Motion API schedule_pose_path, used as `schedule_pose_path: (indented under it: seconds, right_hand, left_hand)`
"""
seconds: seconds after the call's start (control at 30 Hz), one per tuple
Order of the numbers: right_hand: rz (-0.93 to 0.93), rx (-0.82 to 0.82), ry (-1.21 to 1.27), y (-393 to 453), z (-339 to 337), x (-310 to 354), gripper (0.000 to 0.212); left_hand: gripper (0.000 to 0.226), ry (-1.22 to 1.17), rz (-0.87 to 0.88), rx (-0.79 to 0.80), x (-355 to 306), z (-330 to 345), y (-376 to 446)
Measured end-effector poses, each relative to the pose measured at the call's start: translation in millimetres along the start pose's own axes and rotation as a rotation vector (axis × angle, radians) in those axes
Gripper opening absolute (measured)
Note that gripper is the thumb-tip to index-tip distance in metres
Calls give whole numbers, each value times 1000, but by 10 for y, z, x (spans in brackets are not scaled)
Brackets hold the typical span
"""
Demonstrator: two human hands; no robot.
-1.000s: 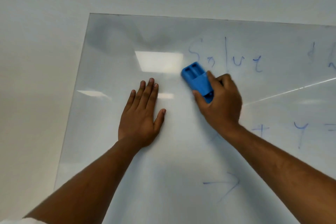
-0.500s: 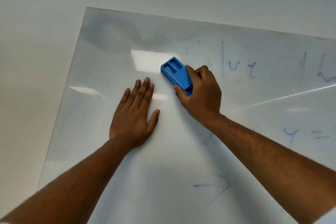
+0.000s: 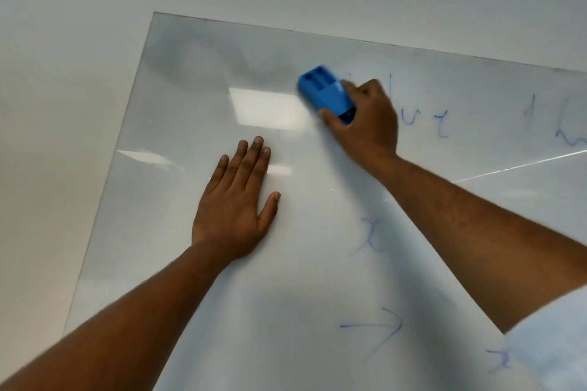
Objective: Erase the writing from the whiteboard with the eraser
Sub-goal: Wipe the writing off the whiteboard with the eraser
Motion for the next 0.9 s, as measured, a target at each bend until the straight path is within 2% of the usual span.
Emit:
schedule_pose_path:
  seconds: [0.07, 0.1, 0.13, 0.2, 0.27, 0.3, 0.33, 0.37, 0.47, 0.53, 0.6, 0.7, 0.77, 0.83, 0.9]
  right_hand:
    - [300, -91, -15, 144, -131, -309, 62]
    - [389, -112, -38, 167, -159, -354, 61]
    - [391, -116, -51, 175, -140, -294, 60]
    - [169, -54, 0, 142, -24, 33, 62]
    - [-103, 93, 75, 12, 156, 338, 68]
    - [-152, 135, 102, -7, 189, 371, 70]
    - [-119, 119, 124, 46, 153, 294, 69]
    - [-24, 57, 134, 127, 80, 118, 67]
    - [416, -152, 96, 295, -273, -663, 55]
    - [552, -177, 110, 251, -358, -835, 53]
    - [413, -121, 85, 129, -238, -553, 57]
    - [-81, 75, 147, -279, 31, 220, 70]
    - [-228, 139, 141, -366, 74, 314, 72]
    - [-88, 46, 128, -173, -37, -7, 68]
    - [209, -94, 67, 29, -248, -551, 62]
  left_hand:
    - [76, -9, 6, -10, 6, 1, -8]
    - [76, -8, 8, -12, 5, 4, -5]
    - [76, -8, 8, -14, 4, 7, -2]
    - [77, -5, 6, -10, 2, 8, 14]
    - [78, 7, 3, 8, 6, 12, 15]
    - [78, 10, 1, 11, 12, 10, 16]
    - [78, 7, 1, 11, 13, 4, 18]
    - [78, 0, 4, 10, 9, -2, 13]
    - [77, -24, 8, 3, 0, -2, 8]
    - [77, -26, 7, -7, 8, 1, 11]
    - [77, -18, 10, -8, 6, 6, 20]
    - [78, 2, 3, 21, 21, 16, 29]
    - [78, 13, 1, 31, 18, 17, 29]
    - [77, 0, 5, 16, 17, 4, 13]
    - [77, -14, 6, 0, 12, -4, 4]
Point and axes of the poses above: each hand's wrist, its own y-axis towards the middle knuckle, its own z-axis out of the palm, x = y × z, the point moved 5 cm from there along y, towards the middle knuckle, and after that the axes turned 12 degrees about -z, right-handed, at the moved point
